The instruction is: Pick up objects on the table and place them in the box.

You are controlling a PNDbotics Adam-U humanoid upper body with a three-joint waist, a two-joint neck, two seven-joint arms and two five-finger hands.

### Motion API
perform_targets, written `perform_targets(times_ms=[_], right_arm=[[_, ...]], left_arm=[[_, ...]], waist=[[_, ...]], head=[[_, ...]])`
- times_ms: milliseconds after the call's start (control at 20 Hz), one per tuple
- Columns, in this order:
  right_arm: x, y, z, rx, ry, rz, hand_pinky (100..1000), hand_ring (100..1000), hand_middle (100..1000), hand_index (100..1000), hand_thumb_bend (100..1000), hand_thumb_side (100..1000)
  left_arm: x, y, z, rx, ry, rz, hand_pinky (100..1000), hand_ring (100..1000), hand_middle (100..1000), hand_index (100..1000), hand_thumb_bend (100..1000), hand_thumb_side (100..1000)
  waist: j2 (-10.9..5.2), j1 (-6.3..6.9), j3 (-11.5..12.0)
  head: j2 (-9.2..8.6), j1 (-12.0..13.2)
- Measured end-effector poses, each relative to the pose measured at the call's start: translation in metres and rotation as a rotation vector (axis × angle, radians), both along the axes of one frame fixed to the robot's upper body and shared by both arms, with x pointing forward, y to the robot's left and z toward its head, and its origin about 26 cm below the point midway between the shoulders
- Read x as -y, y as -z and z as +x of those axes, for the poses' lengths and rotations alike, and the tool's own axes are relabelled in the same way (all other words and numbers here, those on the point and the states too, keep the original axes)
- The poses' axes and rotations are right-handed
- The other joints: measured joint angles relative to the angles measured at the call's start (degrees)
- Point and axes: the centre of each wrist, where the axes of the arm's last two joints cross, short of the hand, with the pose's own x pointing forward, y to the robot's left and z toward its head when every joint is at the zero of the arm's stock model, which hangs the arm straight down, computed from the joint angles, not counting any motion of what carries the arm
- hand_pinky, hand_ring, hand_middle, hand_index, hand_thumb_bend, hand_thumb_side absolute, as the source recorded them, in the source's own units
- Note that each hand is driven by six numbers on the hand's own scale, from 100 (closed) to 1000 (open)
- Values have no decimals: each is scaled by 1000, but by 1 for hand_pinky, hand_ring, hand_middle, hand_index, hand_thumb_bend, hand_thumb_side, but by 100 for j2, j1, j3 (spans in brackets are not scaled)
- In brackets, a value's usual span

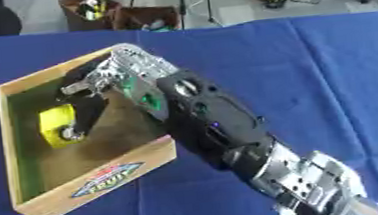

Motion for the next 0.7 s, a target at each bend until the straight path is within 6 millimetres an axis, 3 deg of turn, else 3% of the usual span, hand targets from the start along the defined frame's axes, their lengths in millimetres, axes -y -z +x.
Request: perform_targets(times_ms=[250, 600, 700], right_arm=[[1, 0, 1, -14, -13, -19, 955, 989, 917, 1000, 100, 1000], [6, -11, -2, -6, -31, 50, 947, 955, 896, 1000, 100, 1000], [10, -25, -10, 33, -43, 111, 938, 939, 883, 1000, 100, 910]], left_arm=[[0, 0, 0, 0, 0, 0, 243, 506, 461, 615, 100, 1000], [0, 0, 0, 0, 0, 0, 243, 505, 461, 615, 100, 1000], [0, 0, 0, 0, 0, 0, 243, 505, 460, 614, 100, 1000]], waist=[[0, 24, -12], [-2, 70, -62], [-6, 74, -93]], head=[[15, -4], [29, 0], [31, 13]])
